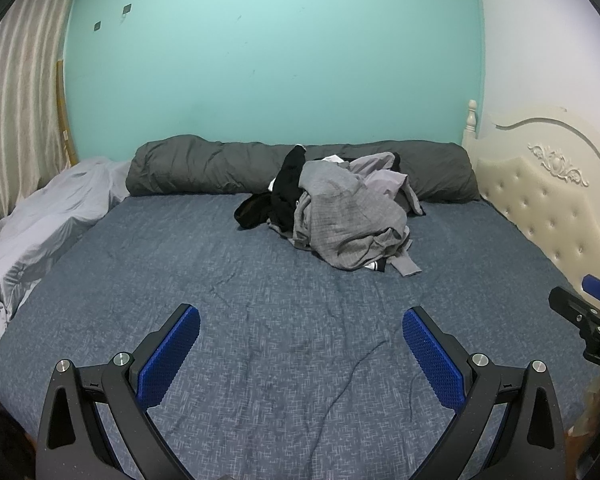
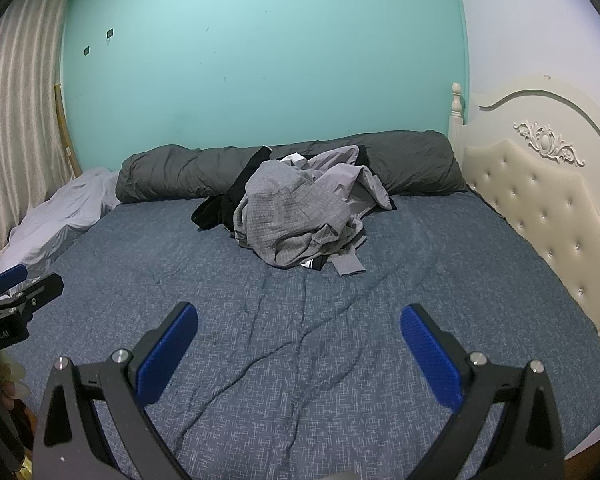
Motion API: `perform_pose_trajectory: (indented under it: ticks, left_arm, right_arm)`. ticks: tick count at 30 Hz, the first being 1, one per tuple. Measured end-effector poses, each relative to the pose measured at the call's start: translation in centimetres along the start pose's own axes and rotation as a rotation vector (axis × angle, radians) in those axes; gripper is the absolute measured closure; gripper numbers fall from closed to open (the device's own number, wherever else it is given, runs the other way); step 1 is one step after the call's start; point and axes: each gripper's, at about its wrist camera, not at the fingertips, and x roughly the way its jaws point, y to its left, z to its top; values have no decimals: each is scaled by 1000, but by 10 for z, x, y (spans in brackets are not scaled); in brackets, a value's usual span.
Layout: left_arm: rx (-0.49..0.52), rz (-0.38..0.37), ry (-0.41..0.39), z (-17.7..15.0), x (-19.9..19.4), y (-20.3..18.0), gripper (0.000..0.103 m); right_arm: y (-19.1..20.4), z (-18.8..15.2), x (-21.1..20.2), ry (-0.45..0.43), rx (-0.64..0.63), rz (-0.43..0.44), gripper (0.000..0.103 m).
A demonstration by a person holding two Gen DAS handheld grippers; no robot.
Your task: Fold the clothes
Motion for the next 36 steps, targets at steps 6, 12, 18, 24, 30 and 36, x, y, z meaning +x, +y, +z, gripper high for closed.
perform_pose_trajectory:
  ticks: [6, 12, 18, 24, 30, 36]
  left_arm:
    - [-2, -1, -3, -4, 2, -2, 0]
    - [-3, -1, 1, -3, 1, 0, 0]
    - [-3, 1, 1, -2, 1, -1, 0]
    - [-5, 2, -2, -4, 1, -3, 0]
    - [-7, 3, -1, -2, 1, -2, 0]
    - [-8, 2, -1, 0, 1, -1, 0]
  right_arm:
    - [-1, -1, -1, -1, 4, 2, 1]
    - [-3, -2, 1, 0, 8, 4, 1]
    - [-3, -2, 2, 4, 10, 9, 1]
    - [-3, -3, 1, 2, 10, 11, 1]
    - [-2, -1, 0, 2, 11, 12, 1]
    - [-3, -1, 1, 3, 10, 13, 1]
